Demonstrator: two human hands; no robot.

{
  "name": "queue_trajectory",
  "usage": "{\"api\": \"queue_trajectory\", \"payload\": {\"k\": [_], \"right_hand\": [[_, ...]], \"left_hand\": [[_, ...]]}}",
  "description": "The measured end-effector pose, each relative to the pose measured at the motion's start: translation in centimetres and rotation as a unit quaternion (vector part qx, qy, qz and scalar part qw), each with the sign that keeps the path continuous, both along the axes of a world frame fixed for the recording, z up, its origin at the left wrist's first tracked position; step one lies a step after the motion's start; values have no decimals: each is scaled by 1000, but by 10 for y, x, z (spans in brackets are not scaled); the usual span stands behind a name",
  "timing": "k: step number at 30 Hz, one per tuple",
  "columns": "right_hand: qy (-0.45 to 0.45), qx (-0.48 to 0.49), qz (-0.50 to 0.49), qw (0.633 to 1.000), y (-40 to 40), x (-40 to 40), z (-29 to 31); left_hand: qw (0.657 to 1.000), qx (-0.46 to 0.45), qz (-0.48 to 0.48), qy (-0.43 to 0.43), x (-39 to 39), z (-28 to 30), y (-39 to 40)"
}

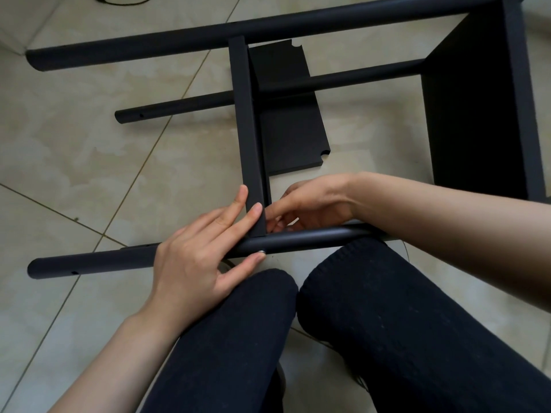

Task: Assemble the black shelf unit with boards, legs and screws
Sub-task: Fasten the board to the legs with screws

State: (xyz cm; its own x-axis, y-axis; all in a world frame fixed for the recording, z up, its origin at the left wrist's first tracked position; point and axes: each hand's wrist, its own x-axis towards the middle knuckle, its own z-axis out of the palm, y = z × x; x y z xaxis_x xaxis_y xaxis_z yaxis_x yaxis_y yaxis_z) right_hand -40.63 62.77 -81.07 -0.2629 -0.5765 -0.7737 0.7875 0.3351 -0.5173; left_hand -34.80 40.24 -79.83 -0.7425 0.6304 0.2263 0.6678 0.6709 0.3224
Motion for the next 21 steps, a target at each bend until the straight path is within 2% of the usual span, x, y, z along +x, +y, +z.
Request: {"api": "queue_trajectory", "payload": {"k": [21], "right_hand": [[13, 28, -4, 1000, -5, 1, -1]], "left_hand": [[1000, 5, -4, 5, -1, -2, -1]]}}
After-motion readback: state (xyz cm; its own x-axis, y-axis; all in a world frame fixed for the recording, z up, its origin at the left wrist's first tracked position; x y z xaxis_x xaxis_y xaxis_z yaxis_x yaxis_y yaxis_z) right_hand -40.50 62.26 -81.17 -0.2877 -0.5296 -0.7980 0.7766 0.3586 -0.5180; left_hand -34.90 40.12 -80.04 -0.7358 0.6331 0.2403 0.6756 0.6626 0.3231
